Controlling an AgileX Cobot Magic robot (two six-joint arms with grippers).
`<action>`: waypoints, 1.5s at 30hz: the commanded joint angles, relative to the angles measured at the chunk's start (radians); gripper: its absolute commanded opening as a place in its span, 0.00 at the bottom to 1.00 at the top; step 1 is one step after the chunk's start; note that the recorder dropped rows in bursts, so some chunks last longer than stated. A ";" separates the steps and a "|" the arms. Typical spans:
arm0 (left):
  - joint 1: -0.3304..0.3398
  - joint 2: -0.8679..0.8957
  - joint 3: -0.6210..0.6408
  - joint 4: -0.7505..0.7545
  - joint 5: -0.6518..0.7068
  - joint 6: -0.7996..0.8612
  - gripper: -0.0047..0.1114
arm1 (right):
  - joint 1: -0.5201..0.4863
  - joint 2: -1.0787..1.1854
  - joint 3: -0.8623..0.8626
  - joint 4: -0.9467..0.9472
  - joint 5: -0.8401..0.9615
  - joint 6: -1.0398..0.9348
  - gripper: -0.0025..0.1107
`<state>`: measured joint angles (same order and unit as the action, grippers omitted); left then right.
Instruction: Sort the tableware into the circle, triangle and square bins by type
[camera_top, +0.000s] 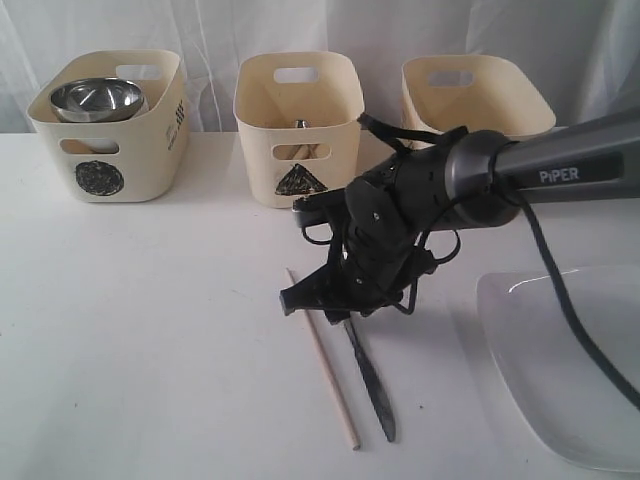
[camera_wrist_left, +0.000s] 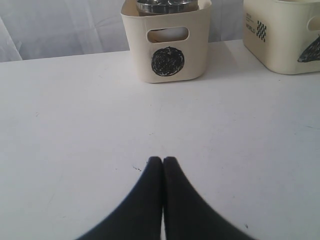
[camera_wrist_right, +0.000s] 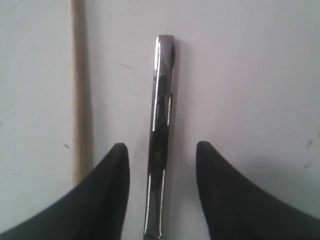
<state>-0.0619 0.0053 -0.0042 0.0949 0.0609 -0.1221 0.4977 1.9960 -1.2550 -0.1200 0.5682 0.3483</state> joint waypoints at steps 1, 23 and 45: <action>-0.004 -0.005 0.004 -0.004 -0.001 -0.002 0.04 | 0.003 0.030 -0.012 -0.012 0.016 -0.008 0.39; -0.004 -0.005 0.004 -0.004 -0.001 -0.002 0.04 | 0.008 -0.172 0.169 -0.012 -0.255 0.002 0.02; -0.004 -0.005 0.004 -0.004 -0.001 -0.002 0.04 | -0.297 -0.121 -0.114 0.049 -1.034 0.374 0.02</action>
<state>-0.0619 0.0053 -0.0042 0.0963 0.0609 -0.1221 0.2076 1.8136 -1.2825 -0.0655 -0.4401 0.7145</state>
